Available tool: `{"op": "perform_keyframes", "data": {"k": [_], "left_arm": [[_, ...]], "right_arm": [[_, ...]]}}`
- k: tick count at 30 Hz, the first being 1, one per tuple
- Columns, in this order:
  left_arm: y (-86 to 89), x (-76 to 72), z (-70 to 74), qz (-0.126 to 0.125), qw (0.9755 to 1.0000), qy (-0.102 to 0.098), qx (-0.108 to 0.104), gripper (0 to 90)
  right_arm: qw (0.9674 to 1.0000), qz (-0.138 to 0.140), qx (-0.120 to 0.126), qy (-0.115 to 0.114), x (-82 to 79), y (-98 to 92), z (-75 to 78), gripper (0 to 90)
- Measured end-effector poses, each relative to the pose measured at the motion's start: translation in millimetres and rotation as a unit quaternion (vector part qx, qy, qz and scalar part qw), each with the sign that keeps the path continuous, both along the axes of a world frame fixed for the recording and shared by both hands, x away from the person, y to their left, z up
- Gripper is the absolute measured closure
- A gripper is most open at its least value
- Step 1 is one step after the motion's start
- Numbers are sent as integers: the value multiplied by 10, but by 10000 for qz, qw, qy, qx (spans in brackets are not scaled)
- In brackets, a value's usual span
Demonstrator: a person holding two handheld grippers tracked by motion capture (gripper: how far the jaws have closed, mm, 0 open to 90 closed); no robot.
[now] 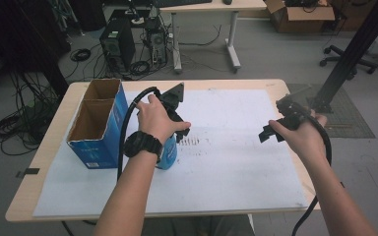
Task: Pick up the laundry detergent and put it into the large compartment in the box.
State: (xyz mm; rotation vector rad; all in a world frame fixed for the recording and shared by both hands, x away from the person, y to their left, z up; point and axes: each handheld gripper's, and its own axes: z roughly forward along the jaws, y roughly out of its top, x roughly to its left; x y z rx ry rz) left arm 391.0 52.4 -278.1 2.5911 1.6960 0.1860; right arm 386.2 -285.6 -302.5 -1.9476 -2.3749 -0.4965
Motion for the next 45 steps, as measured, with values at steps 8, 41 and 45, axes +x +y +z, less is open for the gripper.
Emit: {"op": "perform_keyframes", "data": {"k": [8, 41, 45], "left_arm": [[4, 6, -71, 116, 9999, -30, 124, 58], [35, 11, -115, 159, 9998, 79, 5, 200], [38, 10, -113, 184, 9998, 78, -13, 222]], "right_arm": [[10000, 17, -3, 17, -8, -7, -39, 64], [10000, 10, 4, 56, -26, -18, -81, 65], [10000, 8, 13, 58, -27, -17, -78, 65]]}}
